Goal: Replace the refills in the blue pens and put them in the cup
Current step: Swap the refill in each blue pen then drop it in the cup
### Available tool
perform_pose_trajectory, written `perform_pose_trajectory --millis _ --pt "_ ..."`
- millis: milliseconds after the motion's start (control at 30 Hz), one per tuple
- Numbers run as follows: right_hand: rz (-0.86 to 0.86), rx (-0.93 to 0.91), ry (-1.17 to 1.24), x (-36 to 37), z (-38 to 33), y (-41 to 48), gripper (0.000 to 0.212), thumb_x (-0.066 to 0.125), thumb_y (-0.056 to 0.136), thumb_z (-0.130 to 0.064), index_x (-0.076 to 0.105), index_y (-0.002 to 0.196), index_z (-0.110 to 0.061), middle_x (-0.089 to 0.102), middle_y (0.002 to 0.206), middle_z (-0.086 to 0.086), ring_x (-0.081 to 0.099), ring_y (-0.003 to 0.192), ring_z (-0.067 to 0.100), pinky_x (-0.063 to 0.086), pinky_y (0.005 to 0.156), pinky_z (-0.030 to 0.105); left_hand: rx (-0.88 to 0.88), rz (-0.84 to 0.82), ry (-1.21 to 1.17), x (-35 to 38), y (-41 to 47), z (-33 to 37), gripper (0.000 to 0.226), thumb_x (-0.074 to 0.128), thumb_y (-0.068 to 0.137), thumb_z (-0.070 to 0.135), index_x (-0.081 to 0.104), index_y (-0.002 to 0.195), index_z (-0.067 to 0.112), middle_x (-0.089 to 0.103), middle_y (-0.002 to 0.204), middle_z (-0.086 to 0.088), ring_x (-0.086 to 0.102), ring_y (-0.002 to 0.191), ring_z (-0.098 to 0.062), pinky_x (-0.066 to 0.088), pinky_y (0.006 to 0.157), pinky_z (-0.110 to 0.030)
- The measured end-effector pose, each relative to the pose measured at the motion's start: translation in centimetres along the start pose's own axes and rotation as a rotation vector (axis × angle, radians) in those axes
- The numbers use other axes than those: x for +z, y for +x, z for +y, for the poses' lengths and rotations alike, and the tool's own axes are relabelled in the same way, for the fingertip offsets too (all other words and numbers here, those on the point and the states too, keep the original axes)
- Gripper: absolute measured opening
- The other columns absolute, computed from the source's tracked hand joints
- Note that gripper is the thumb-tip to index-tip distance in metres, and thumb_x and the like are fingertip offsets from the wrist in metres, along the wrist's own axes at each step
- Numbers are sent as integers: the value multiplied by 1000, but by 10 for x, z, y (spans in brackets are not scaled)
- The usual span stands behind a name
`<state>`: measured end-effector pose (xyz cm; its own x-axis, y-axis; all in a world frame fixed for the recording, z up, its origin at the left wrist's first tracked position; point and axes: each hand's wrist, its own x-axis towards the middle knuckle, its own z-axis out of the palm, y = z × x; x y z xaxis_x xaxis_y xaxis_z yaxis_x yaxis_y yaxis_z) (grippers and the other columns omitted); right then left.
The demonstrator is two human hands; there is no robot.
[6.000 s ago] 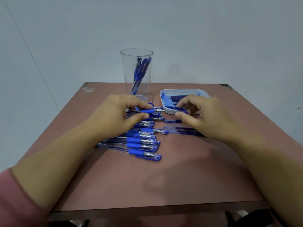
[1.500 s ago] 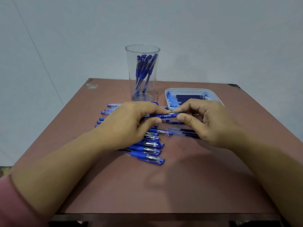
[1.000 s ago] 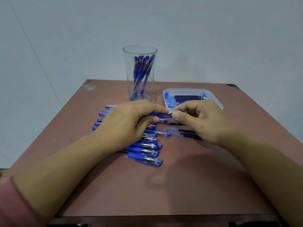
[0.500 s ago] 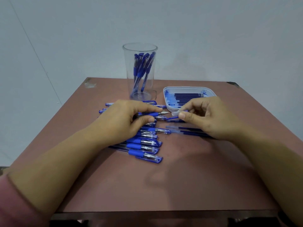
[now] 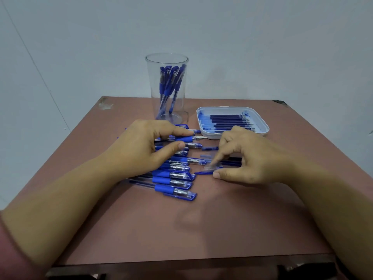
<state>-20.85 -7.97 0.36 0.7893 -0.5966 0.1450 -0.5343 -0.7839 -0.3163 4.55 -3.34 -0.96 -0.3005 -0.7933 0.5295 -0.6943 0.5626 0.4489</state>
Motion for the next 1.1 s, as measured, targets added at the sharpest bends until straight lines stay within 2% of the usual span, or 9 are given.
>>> perform_pose_trajectory --millis 100,200,300,500,700,833,1000,1067,1100 --pt "48 3 -3 2 1 1 20 75 72 -55 71 86 -42 50 81 -14 43 86 6 34 75 16 8 -12 19 -1 0 -1 29 67 88 35 63 114 45 63 101 33 58 96 17 41 81 -3" --pt "241 -11 39 4 2 4 24 67 70 -61 63 78 -38 56 81 -15 51 84 8 43 71 24 13 -20 23 1 0 -3 30 68 85 34 66 114 41 60 100 35 57 95 20 40 81 -1" --pt "378 20 88 5 0 9 23 61 76 -58 60 80 -35 59 82 -15 55 84 7 42 71 20 14 -25 22 1 0 -3 30 69 84 34 68 114 38 59 98 37 57 92 21 39 80 0" --pt "358 -11 197 14 -7 17 11 57 87 -48 66 85 -42 64 77 -14 60 78 10 45 66 19 9 -25 4 2 0 -1 31 67 83 38 70 114 35 62 100 34 60 94 17 42 81 -3" --pt "419 -13 239 17 -8 18 10 72 85 -26 74 94 -27 67 83 -16 63 78 5 47 70 12 15 -21 -2 2 0 1 32 67 83 37 70 114 33 58 98 38 57 91 21 39 78 0" --pt "409 16 314 15 -11 16 24 79 78 -23 66 91 -37 69 87 -14 64 80 8 53 76 22 11 -14 -2 3 1 2 30 70 83 32 70 113 32 57 95 40 56 88 23 38 77 1" --pt "419 64 317 14 -10 17 10 66 85 -41 70 88 -32 70 81 -8 64 73 14 54 69 41 6 -5 9 1 1 1 32 65 83 40 70 114 35 60 97 35 58 90 20 39 79 -1" --pt "414 33 290 15 -10 18 1 69 85 -33 69 86 -33 70 81 -9 65 73 14 54 69 40 4 -14 14 2 1 1 32 65 83 41 70 114 34 62 99 33 58 91 19 39 79 0" --pt "415 26 289 15 -11 18 9 73 84 -29 68 87 -35 70 83 -11 65 74 13 55 71 35 3 -19 17 2 1 1 32 65 83 40 70 114 34 62 99 33 58 91 20 39 79 0"
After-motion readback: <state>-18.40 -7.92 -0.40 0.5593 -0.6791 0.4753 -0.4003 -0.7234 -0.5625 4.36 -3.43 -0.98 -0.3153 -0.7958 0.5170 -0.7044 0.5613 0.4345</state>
